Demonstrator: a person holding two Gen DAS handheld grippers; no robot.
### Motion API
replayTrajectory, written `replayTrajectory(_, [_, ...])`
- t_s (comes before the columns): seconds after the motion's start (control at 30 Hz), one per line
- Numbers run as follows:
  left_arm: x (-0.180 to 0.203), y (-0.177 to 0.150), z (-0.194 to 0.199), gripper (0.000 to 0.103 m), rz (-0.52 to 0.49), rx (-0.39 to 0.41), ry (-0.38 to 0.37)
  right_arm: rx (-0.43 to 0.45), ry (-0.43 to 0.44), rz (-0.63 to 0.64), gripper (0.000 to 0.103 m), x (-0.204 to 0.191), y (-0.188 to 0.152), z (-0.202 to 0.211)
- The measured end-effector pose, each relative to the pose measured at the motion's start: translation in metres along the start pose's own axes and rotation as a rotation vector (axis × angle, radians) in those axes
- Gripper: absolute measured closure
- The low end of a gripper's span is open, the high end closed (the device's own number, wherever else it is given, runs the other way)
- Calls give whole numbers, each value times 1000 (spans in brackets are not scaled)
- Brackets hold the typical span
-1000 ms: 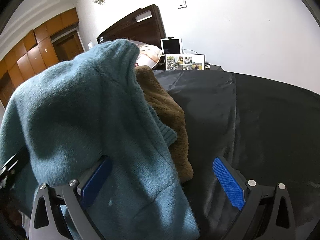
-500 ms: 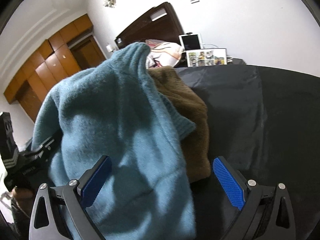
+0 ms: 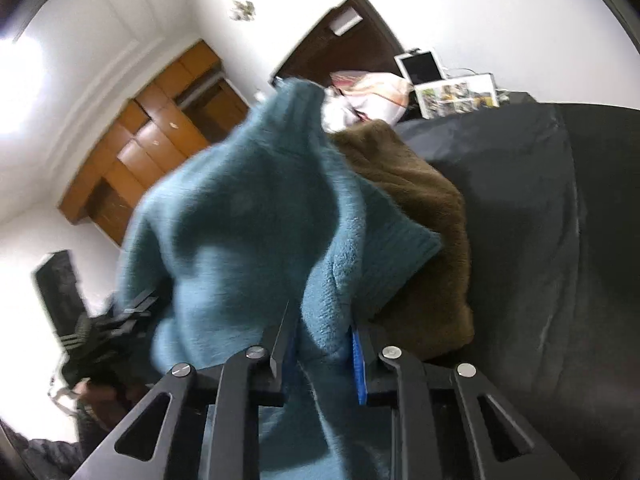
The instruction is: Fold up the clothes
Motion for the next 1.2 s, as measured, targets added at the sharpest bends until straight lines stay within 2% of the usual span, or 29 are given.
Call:
replayTrajectory(0.07, [0,0,1,0,5,-4,-6,5,32,37,80,-13,2,4])
replayTrajectory(0.17, [2,1,3,0,7,-9,-4,-1,33,68,80,-21,5,0])
replayTrajectory(0.33, [5,-1,6,0,1,-13,0,-44,-41,79,80,-6,7,-22])
replayTrajectory(0.47, [5,0,8,0,1,-17,-3,-54,-37,41,80,5,8,-30])
replayTrajectory(0.57, [6,1,9,0,2,-21,-8,-51,-15,10,80,6,5,-24])
replayTrajectory(0.67, [6,1,11,0,6,-26,-16,-27,-53,47,82,-2,2,-9])
replayTrajectory(0.77, [7,2,17,0,10,-28,-29,30,-170,110,84,-9,3,16])
replayTrajectory(0.8, [7,3,20,0,11,-25,-38,60,-251,148,84,-11,4,28])
replayTrajectory(0.87, [8,5,25,0,17,-21,-75,136,-475,255,86,-17,6,57])
replayTrajectory(0.9, [8,6,27,0,20,-19,-94,178,-543,303,91,-24,8,72])
replayTrajectory(1.07, [11,14,48,0,23,7,-140,364,-698,403,91,-56,8,130])
replayTrajectory(1.2, [13,22,73,0,1,53,-138,507,-803,482,91,-86,3,164])
Point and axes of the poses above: each gripper's, at about its wrist camera, not at the fingertips, and z roughly against the way its jaws point, x to its right, y to its top, the point moved 8 cm from there along -z, roughly the way its jaws point, and after that the axes turned 1 degree about -z, right-handed, at the moved point
